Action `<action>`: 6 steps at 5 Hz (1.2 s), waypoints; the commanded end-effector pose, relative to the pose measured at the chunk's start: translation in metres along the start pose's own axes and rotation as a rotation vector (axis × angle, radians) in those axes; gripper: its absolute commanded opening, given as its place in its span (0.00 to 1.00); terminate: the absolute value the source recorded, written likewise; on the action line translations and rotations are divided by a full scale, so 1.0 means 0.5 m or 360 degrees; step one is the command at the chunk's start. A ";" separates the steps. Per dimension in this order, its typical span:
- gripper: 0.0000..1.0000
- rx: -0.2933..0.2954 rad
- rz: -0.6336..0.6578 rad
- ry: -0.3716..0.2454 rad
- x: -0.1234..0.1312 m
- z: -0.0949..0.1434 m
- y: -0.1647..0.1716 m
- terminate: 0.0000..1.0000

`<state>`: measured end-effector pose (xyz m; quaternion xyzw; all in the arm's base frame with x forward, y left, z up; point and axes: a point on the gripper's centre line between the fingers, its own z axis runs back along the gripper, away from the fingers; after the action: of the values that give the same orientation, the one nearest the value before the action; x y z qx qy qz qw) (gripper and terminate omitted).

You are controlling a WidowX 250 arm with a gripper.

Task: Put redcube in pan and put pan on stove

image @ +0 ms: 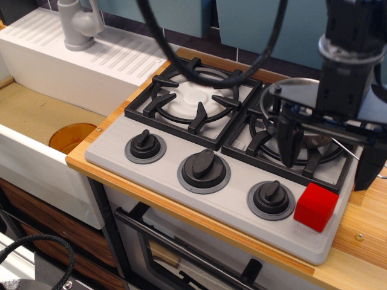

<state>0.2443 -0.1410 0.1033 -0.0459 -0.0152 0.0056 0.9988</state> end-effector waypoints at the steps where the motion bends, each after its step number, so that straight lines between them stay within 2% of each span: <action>1: 1.00 -0.0054 -0.0026 -0.0135 0.025 -0.028 -0.008 0.00; 3: 1.00 -0.0034 -0.0028 -0.0201 0.023 -0.039 -0.009 0.00; 5: 1.00 0.0005 -0.0044 -0.0298 0.025 -0.075 -0.005 0.00; 6: 1.00 -0.0004 -0.0053 -0.0328 0.026 -0.090 -0.006 0.00</action>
<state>0.2553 -0.1449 0.0526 -0.0403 -0.1083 -0.0025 0.9933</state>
